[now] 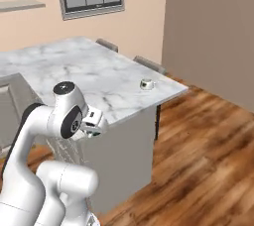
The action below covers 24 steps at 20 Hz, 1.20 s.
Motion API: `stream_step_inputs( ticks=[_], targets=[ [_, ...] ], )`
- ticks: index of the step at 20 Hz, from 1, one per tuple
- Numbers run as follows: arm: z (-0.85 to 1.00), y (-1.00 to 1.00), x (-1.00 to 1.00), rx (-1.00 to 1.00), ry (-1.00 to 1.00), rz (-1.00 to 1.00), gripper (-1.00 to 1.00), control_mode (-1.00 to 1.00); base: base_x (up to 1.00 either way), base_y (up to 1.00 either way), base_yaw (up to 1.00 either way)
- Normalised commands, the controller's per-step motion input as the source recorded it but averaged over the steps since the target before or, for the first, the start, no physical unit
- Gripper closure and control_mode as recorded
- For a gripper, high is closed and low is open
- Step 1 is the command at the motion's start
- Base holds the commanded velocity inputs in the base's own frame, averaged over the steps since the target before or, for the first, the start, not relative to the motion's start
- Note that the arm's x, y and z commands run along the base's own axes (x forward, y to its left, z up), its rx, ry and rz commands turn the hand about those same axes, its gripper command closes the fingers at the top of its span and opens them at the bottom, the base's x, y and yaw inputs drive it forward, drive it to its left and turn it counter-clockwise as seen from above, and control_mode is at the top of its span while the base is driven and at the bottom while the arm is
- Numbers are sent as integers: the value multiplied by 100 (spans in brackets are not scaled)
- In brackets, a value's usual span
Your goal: Clear the mugs and bowl far away from the sink.
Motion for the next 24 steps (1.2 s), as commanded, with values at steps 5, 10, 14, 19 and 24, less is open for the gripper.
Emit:
stream_step_inputs(
  ticks=[5, 10, 14, 19, 24],
  targets=[
    [0, 0, 0, 0, 0, 0, 100, 100, 26, -66, 64],
    [0, 0, 0, 0, 0, 0, 100, 100, 0, -78, 65],
    [0, 0, 0, 0, 0, 0, 100, 100, 0, -79, 70],
    [0, 0, 0, 0, 0, 0, 100, 100, 5, -83, 66],
    [0, 0, 0, 0, 0, 0, 100, 100, 3, -98, 39]
  ],
)
